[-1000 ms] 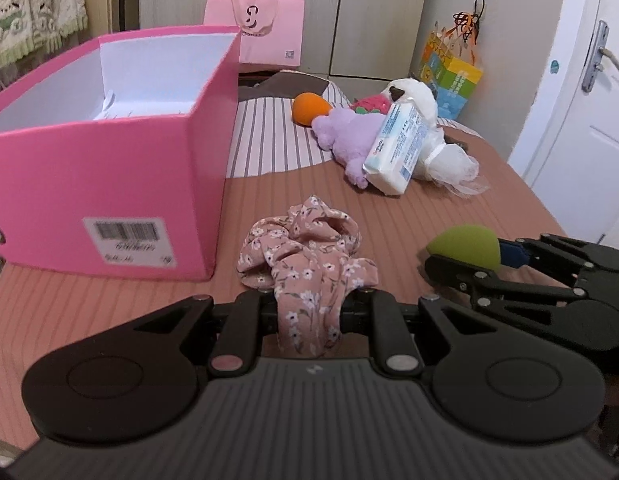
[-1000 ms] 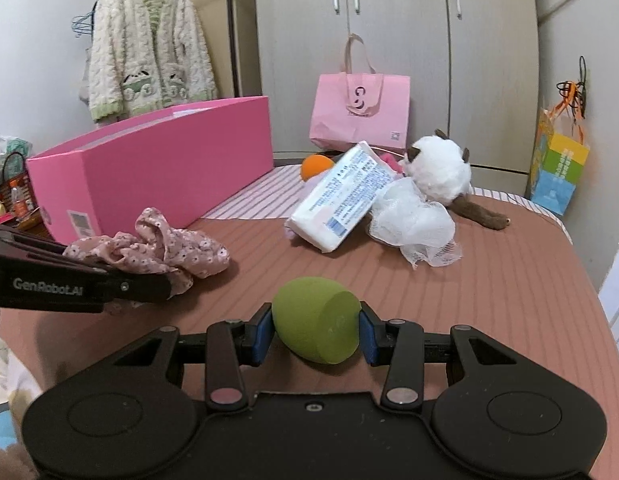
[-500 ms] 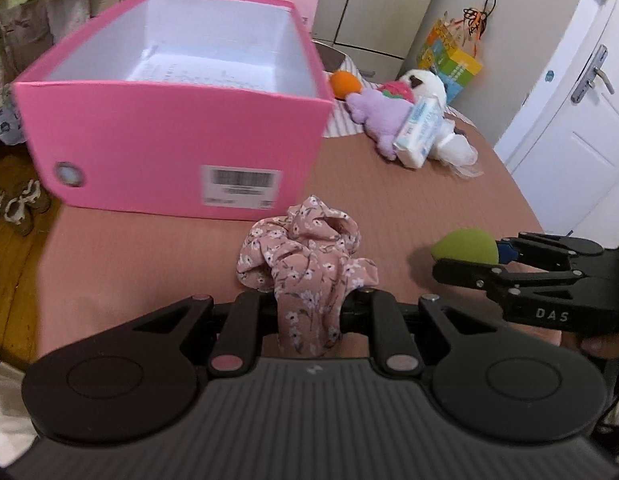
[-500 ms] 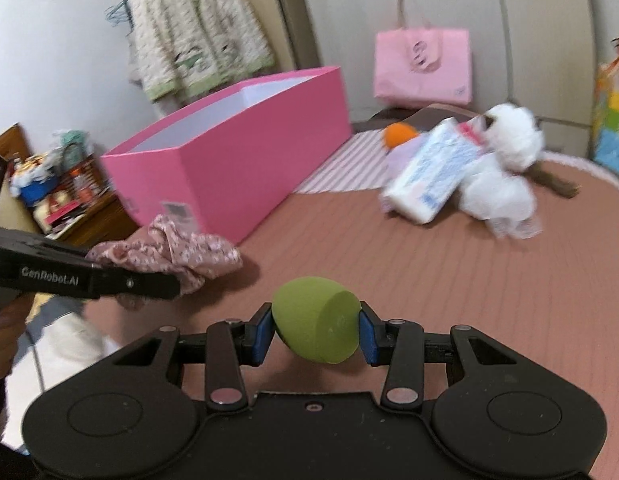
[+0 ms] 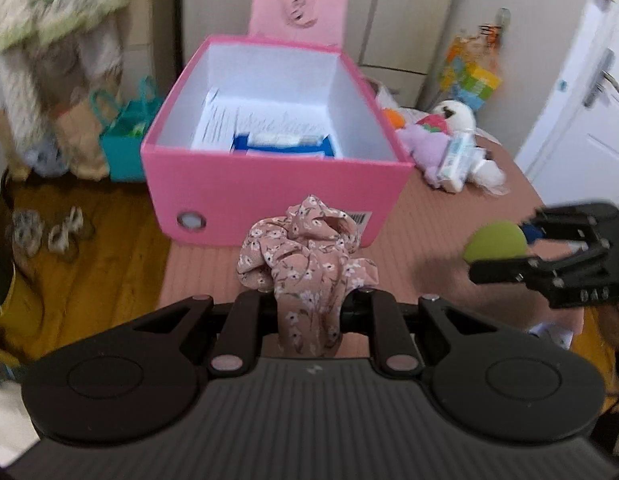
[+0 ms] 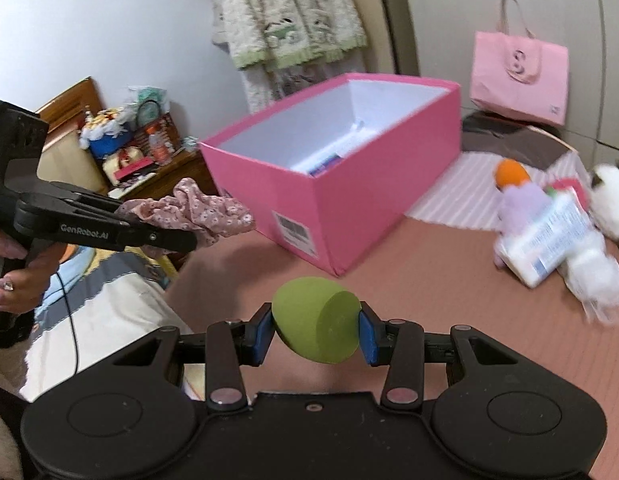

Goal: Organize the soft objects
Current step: 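Carry the scrunchie and green sponge over the pink box with both grippers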

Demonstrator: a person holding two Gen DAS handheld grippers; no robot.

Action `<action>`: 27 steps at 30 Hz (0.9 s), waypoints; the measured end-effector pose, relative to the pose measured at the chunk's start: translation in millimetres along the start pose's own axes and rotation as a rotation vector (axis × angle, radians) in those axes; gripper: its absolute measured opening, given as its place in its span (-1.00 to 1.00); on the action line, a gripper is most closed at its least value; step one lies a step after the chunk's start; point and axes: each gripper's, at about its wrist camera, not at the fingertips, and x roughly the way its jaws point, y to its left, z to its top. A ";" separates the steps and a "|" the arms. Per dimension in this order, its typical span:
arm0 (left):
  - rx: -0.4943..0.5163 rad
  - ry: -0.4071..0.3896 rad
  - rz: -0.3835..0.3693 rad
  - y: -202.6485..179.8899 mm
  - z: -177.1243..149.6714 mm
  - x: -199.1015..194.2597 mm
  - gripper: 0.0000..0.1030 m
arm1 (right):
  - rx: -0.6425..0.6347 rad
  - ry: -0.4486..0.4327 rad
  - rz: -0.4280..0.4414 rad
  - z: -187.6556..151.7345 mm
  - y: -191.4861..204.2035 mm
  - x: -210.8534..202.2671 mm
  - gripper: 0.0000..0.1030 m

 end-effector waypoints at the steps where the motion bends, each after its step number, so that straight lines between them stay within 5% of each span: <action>1: 0.014 -0.009 0.002 0.9 2.5 -5.2 -0.71 | -0.010 -0.004 0.005 4.7 2.9 -0.7 -0.06; 8: 0.072 -0.083 -0.002 4.0 36.3 -23.6 -0.71 | -0.031 -0.041 0.038 41.4 13.9 0.4 -0.06; 16: 0.071 -0.146 0.024 20.4 82.3 7.5 -0.71 | -0.042 -0.106 0.020 95.0 -5.5 24.2 -0.04; 27: 0.008 0.004 -0.011 49.5 152.9 101.6 -0.71 | -0.112 -0.036 -0.085 158.0 -46.6 102.9 -0.05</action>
